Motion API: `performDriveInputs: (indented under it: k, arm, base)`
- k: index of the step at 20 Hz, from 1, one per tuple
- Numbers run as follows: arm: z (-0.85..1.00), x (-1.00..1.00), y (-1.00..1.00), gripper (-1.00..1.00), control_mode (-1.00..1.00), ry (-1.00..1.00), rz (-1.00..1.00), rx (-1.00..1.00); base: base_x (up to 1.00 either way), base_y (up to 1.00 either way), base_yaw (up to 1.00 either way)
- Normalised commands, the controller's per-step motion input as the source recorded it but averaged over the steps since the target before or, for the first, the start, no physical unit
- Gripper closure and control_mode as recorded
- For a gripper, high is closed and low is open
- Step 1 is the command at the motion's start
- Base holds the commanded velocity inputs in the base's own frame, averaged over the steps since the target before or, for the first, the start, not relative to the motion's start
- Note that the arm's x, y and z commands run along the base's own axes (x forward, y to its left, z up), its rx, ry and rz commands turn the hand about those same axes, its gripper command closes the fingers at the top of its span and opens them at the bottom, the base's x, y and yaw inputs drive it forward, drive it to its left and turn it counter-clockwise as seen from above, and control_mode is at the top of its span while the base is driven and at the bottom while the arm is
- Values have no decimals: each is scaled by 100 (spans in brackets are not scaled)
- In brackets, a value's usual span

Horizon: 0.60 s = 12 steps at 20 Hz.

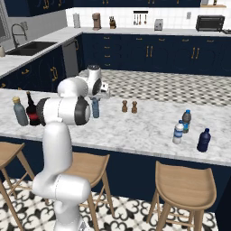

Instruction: Move the plastic bottles in the middle to the plastics group, and the glass bottles in the middle to the glass group.

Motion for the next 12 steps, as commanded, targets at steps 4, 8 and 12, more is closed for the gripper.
performDriveInputs:
  k: [4,8,12]
  arm:
    - [30,-72,-82,100,-100,-12,-10,0]
    - [24,-71,-89,100,-100,-10,-9,0]
    - [22,-65,-93,100,-100,-7,-11,0]
  base:
    - [0,0,0]
    - [0,0,0]
    - [0,0,0]
